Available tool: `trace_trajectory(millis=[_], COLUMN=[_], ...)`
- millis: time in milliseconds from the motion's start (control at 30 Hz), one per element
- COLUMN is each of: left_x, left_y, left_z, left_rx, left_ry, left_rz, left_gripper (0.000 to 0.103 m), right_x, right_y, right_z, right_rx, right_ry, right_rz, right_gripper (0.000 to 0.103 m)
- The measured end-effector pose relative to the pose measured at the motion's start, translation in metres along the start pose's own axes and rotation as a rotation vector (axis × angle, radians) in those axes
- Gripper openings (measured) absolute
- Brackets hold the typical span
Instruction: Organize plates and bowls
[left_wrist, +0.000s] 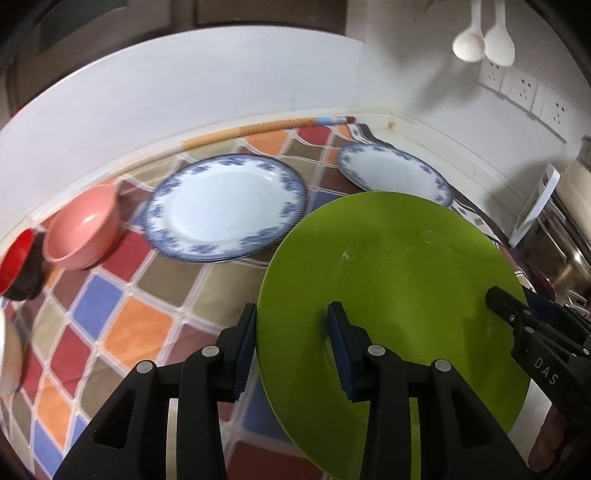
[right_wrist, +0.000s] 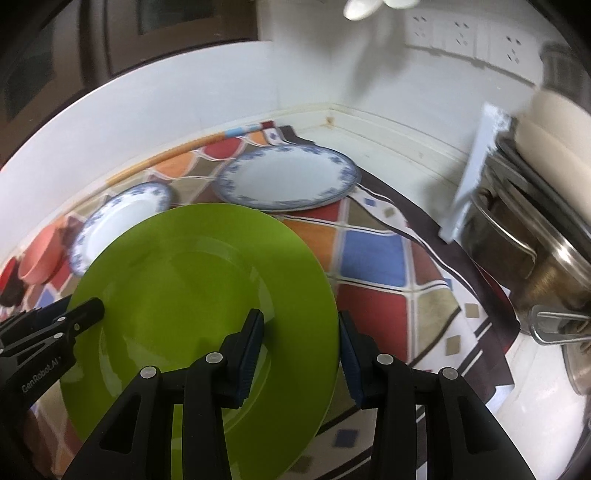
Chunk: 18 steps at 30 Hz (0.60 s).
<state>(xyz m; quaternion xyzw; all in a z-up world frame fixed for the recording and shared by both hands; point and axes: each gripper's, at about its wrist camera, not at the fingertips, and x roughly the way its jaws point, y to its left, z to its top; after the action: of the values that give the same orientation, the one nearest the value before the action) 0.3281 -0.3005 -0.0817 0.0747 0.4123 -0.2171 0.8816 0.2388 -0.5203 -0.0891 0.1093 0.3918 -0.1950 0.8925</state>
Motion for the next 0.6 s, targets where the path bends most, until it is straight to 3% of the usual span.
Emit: trace_trajectory(millis=[600], left_x=[-0.073], left_y=[0.097], left_z=[-0.054], left_rx=[-0.139], left_ry=[-0.02], left_rz=[0.142], left_gripper=[0.038], right_x=[-0.043], right_y=[0.102], right_z=[-0.019], right_rx=[-0.144], right_ry=[-0.017], right_rz=[0.151], right_gripper=[0.041])
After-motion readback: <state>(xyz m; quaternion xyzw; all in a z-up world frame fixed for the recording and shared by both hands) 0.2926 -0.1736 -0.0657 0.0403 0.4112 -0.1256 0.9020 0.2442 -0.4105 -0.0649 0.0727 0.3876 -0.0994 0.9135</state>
